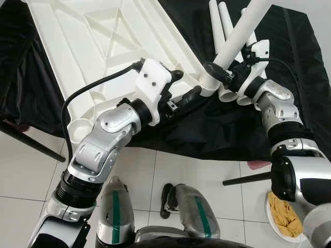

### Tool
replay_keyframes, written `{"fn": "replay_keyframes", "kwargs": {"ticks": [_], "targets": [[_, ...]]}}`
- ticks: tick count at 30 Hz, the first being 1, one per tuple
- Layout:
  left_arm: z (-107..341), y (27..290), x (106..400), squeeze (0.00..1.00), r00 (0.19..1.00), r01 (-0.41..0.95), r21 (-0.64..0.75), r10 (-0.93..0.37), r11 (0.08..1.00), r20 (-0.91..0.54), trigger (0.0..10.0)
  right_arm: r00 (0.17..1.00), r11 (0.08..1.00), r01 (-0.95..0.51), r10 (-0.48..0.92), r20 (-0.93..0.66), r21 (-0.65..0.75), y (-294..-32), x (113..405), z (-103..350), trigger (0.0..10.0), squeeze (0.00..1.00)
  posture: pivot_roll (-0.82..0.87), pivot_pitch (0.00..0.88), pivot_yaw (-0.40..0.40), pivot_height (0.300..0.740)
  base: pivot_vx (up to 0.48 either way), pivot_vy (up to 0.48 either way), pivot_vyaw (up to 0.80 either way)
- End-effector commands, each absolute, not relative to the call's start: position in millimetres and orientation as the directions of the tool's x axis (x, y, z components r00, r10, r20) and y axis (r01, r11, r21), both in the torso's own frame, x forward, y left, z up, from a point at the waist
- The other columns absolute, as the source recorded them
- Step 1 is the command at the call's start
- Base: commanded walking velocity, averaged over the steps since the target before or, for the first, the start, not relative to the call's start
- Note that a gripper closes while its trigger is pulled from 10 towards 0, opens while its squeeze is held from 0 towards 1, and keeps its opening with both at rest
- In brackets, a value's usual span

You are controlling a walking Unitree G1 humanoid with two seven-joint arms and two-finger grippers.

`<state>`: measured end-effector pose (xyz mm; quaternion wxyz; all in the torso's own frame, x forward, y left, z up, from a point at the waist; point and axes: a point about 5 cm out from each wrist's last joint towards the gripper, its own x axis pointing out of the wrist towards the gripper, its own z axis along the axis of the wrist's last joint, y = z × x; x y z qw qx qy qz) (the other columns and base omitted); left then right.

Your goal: Building children table

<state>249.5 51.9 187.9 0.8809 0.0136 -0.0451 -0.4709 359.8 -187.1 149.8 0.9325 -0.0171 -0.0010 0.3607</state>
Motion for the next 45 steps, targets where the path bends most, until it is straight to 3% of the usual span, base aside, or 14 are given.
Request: {"fn": "replay_keyframes", "kwargs": {"ticks": [1,23,26,30,32,34,40,45], "targets": [[189.0,50.2,249.9,0.00,0.542,0.834,0.078,-0.838,0.545,0.063,10.0,0.746,0.745,-0.666,0.666,-0.022,-0.029,-190.6,359.9,148.0,10.0,0.00,0.10,0.054,-0.099,0.740,0.000,0.000,0.00],[187.8,49.3,248.9,0.00,0.537,0.837,0.080,-0.841,0.541,0.063,10.0,0.857,0.860,-0.508,0.501,0.121,0.036,-171.8,351.3,145.0,10.0,0.00,0.11,0.033,-0.109,0.740,0.000,0.000,0.00],[187.2,48.3,248.2,0.00,0.530,0.842,0.080,-0.846,0.533,0.060,10.0,0.912,0.913,-0.401,0.388,0.135,0.079,-170.4,351.1,143.0,10.0,0.00,0.11,0.025,-0.105,0.740,0.000,0.000,0.00],[187.0,48.0,248.1,0.00,0.527,0.844,0.080,-0.848,0.530,0.059,10.0,0.931,0.931,-0.353,0.338,0.139,0.098,-168.9,351.0,141.8,10.0,0.00,0.10,0.024,-0.104,0.740,0.000,0.000,0.00],[186.8,47.4,248.2,0.00,0.523,0.846,0.082,-0.850,0.527,0.058,10.0,0.968,0.964,-0.227,0.208,0.138,0.139,-162.0,351.0,139.4,10.0,0.00,0.11,0.016,-0.107,0.740,0.000,0.000,0.00],[186.8,47.4,248.2,0.00,0.523,0.846,0.082,-0.850,0.527,0.058,10.0,0.968,0.964,-0.227,0.208,0.138,0.139,-162.0,351.0,139.4,10.0,0.00,0.11,0.016,-0.107,0.740,0.000,0.000,0.00],[186.7,47.0,248.4,0.00,0.525,0.845,0.082,-0.849,0.528,0.060,10.0,0.991,0.985,-0.044,0.023,0.128,0.164,-148.3,345.6,138.3,10.0,0.00,0.11,0.010,-0.113,0.740,0.000,0.000,0.00],[186.7,46.4,248.3,0.00,0.524,0.845,0.082,-0.849,0.528,0.061,10.0,0.991,0.988,-0.002,-0.018,0.129,0.151,-135.0,340.5,138.9,10.0,0.00,0.11,0.006,-0.116,0.740,0.000,0.000,0.00]]}}
